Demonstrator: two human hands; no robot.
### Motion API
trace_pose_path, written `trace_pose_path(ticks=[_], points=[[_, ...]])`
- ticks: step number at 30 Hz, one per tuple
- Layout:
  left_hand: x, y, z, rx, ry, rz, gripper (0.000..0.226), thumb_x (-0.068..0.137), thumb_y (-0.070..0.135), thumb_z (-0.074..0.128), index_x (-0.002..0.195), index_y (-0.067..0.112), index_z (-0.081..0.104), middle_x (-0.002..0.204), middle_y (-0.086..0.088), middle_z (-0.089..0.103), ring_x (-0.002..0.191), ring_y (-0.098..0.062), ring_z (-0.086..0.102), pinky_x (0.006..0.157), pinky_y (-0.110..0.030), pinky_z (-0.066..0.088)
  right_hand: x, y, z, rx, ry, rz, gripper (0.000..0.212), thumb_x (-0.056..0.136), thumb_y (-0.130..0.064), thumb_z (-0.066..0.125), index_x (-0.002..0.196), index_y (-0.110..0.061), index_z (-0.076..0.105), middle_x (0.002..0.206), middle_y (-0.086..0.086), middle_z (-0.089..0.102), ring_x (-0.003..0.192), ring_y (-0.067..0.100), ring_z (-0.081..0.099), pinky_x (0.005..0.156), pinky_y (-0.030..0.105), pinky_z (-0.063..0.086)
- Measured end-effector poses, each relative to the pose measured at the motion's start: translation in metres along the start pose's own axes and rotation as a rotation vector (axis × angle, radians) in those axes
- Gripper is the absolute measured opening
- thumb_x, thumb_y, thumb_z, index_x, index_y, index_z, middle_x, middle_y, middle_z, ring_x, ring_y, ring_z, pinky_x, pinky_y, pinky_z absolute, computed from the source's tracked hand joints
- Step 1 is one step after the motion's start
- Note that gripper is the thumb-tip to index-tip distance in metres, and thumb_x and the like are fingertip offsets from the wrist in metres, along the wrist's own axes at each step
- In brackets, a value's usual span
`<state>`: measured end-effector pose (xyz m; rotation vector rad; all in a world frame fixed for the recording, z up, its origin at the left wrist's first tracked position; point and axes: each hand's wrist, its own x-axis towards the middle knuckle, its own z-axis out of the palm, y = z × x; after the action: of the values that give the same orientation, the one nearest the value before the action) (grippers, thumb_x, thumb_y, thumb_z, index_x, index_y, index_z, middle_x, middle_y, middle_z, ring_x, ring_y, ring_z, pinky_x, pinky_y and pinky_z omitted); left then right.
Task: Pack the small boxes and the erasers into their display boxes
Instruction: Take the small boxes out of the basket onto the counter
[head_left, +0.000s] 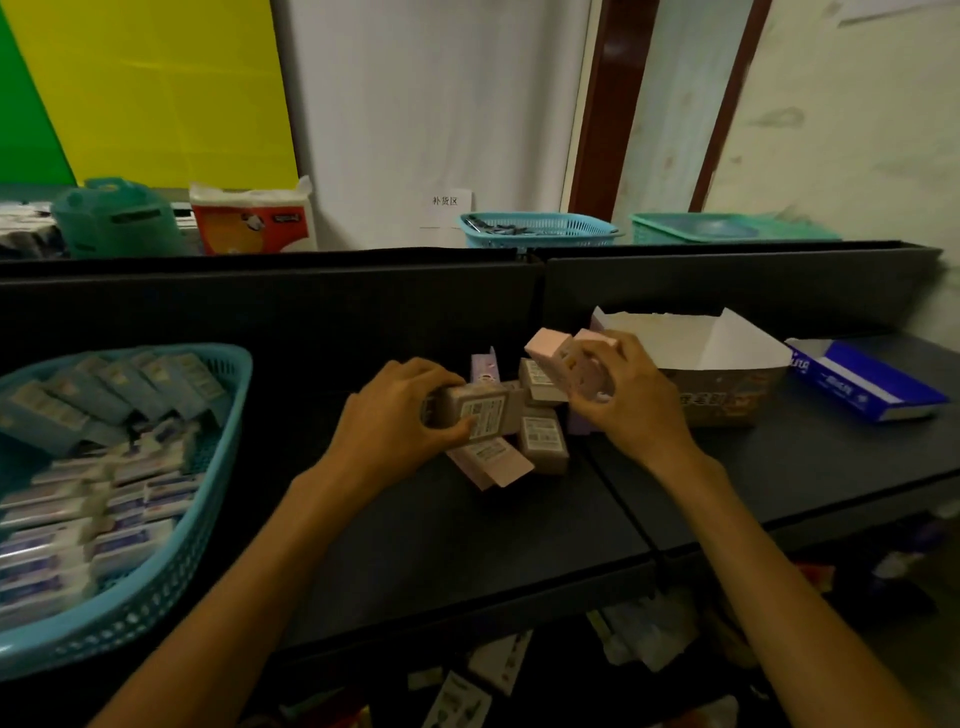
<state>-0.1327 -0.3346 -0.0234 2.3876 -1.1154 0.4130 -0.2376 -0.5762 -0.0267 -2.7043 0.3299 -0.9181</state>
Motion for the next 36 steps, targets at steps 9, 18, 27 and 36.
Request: trace_pose_path(ticks=[9,18,27,36], points=[[0.025,-0.009,0.056,-0.107,-0.138,-0.027,0.060,0.083,0.037,0.065,0.138,0.033,0.039,0.142,0.010,0.034,0.126,-0.009,0.034,0.102,-0.029,0.036,0.023,0.014,0.034,-0.138,-0.049,-0.078,0.055,0.084,-0.028,0.069,0.134,-0.024,0.047,0.142,0.008,0.037,0.130,0.030,0.038,0.103,0.047,0.041],[0.044,-0.013,0.065,-0.090,-0.216,0.030,0.076,0.081,0.046,0.065,0.144,0.037,0.024,0.151,0.009,0.021,0.138,-0.011,0.013,0.110,-0.035,0.024,0.041,0.022,0.048,-0.152,-0.160,-0.070,0.056,0.090,-0.029,0.061,0.142,-0.026,0.040,0.153,0.005,0.026,0.142,0.025,0.022,0.115,0.041,0.017],[0.047,-0.015,0.034,-0.095,-0.218,-0.009,0.072,0.080,0.048,0.065,0.142,0.031,0.031,0.146,0.008,0.031,0.130,-0.012,0.030,0.102,-0.032,0.033,0.035,0.018,0.022,0.118,-0.095,0.011,0.057,0.087,-0.017,0.064,0.140,-0.021,0.042,0.141,0.006,0.046,0.130,0.022,0.042,0.104,0.046,0.042],[0.031,-0.013,-0.003,0.188,-0.248,-0.140,0.084,0.079,0.058,0.060,0.147,0.029,0.020,0.150,0.001,0.029,0.136,-0.020,0.026,0.109,-0.043,0.028,0.016,-0.015,0.017,0.062,-0.118,-0.029,0.049,0.087,-0.031,0.062,0.134,-0.024,0.048,0.135,0.002,0.052,0.126,0.020,0.045,0.105,0.045,0.041]])
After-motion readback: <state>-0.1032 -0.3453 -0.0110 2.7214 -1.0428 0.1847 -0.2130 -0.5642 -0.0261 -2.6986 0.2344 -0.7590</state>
